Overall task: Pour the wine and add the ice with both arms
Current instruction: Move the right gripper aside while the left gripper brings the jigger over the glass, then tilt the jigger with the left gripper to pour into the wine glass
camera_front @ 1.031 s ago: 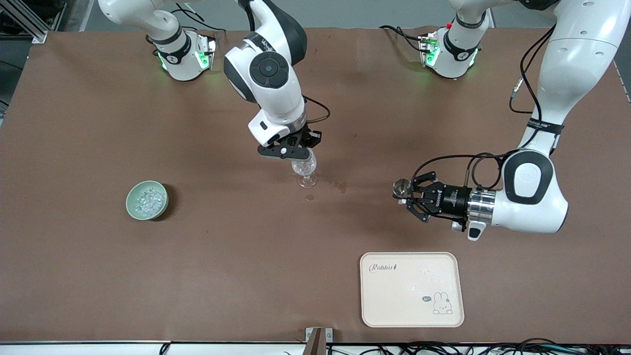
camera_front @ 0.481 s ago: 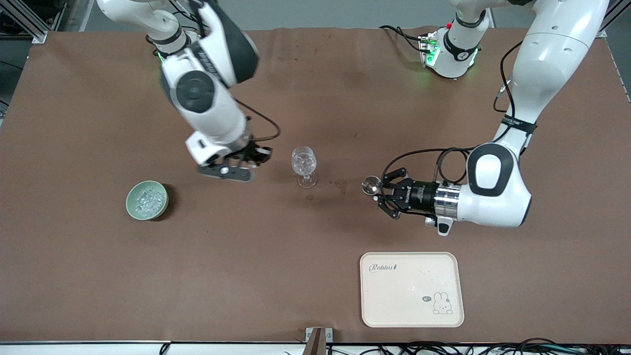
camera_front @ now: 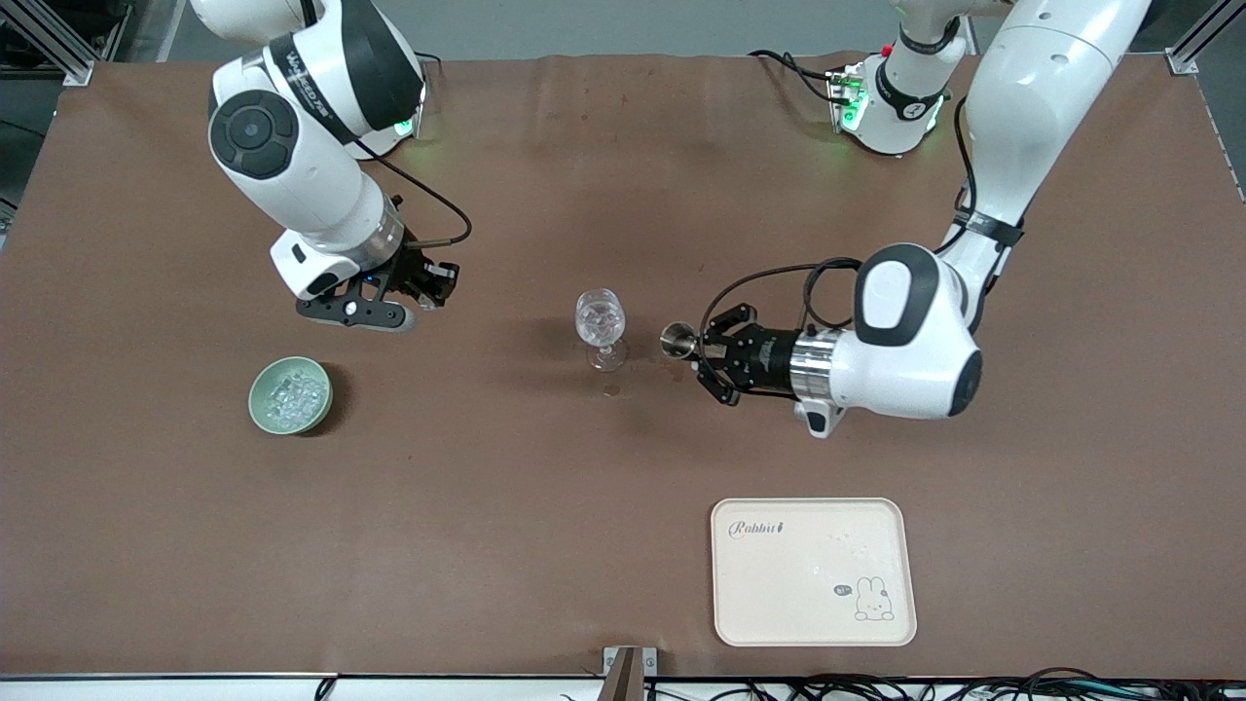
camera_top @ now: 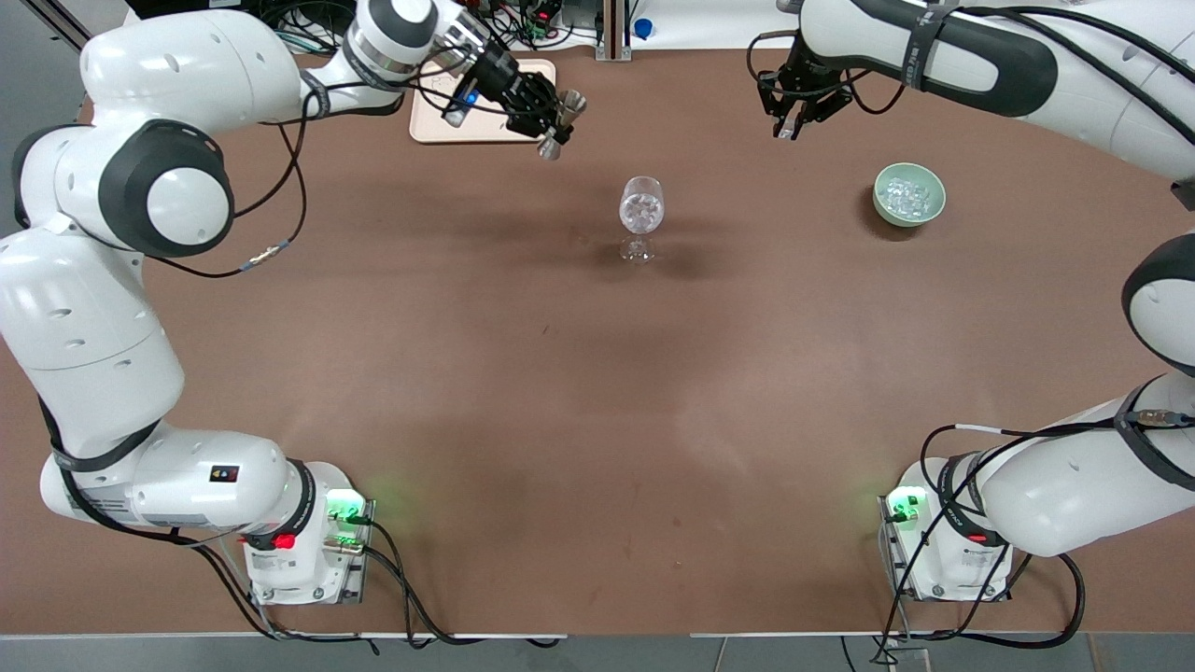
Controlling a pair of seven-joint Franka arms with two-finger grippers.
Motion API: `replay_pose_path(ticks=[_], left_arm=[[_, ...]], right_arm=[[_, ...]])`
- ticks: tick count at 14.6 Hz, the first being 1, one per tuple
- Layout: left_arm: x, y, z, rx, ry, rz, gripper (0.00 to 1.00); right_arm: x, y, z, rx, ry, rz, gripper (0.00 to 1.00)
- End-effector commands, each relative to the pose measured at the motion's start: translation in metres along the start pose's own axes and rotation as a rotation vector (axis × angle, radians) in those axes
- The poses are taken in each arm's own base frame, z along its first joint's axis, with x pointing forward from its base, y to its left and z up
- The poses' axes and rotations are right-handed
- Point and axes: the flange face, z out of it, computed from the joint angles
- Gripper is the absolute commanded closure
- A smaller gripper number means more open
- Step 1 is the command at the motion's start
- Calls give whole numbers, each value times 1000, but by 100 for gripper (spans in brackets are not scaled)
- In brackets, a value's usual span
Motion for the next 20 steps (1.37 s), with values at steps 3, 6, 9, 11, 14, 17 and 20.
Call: replay_pose_path(ticks=[3, 6, 9, 11, 14, 17, 20], left_arm=[[-35, -22, 19, -1, 144, -34, 100], [-47, -30, 34, 6, 204, -56, 100], [-60, -38, 53, 18, 250, -57, 100], [-62, -40, 59, 14, 290, -70, 100], [-75, -49, 78, 28, 316, -54, 100], [-83, -52, 83, 5, 380, -63, 100], [-90, -58, 94, 0, 427, -52, 100]], right_arm=[[-8, 8, -2, -1, 4, -17, 100], [-9, 8, -6, 2, 9, -18, 100], [-9, 9, -7, 3, 10, -18, 100], [-9, 9, -7, 3, 9, -16, 100], [-10, 8, -8, 4, 11, -18, 100], [-11, 10, -12, 4, 10, -17, 100], [-12, 9, -12, 4, 10, -19, 100]])
